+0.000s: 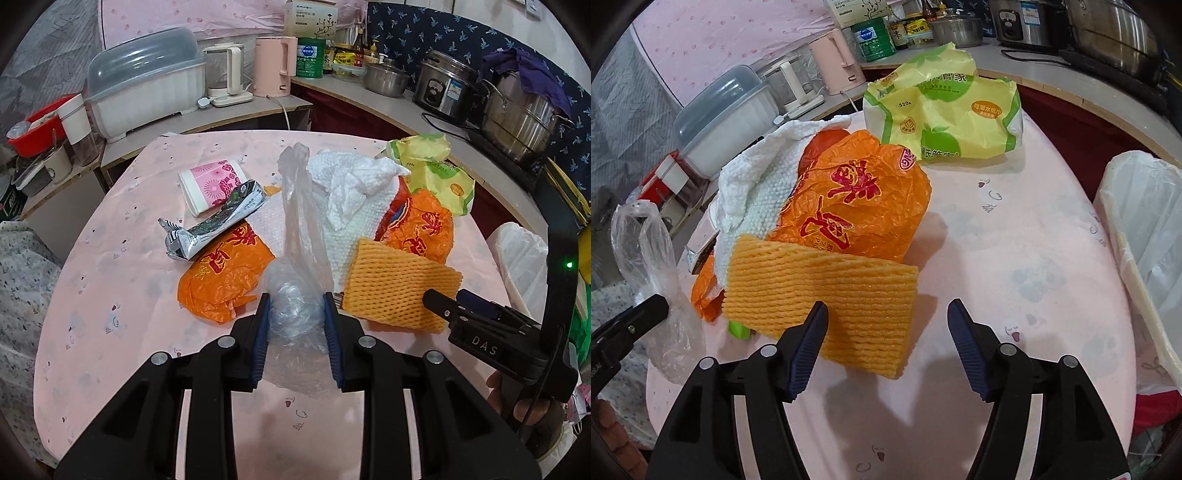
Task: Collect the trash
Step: 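Grasp the clear plastic bag with the left tool while the right tool grasps the orange mesh sponge, then carry both items over the trash bin and open both tools to drop them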
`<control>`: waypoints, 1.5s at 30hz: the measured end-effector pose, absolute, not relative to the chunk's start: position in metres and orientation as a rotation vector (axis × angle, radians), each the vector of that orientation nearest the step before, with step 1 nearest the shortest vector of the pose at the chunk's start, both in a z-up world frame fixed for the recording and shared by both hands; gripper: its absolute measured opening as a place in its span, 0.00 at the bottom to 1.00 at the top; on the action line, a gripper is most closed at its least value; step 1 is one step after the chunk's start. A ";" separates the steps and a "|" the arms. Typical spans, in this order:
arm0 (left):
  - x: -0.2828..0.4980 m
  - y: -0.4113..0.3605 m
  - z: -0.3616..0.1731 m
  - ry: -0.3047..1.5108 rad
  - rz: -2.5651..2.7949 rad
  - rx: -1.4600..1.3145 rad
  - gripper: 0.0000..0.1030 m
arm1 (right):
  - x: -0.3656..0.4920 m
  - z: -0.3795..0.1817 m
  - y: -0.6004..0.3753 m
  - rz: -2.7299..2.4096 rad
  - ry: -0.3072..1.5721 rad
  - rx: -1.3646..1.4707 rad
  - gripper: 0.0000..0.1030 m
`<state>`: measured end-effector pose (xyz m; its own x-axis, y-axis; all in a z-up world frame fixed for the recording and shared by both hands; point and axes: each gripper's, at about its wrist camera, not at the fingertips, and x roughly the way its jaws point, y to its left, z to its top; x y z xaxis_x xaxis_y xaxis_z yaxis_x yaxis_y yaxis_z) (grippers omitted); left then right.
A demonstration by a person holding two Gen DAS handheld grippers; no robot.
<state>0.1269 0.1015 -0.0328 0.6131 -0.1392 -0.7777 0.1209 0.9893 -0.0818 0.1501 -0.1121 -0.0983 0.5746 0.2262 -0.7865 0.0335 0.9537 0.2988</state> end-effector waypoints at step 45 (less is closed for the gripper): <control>0.095 -0.024 0.029 0.749 -0.406 0.087 0.26 | 0.031 0.032 -0.240 -0.259 0.597 0.332 0.04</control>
<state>0.0951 -0.0236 0.0285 0.6584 -0.3276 -0.6776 0.3890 0.9189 -0.0663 0.0311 -0.2404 0.0320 0.7973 -0.1416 -0.5867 0.3311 0.9154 0.2291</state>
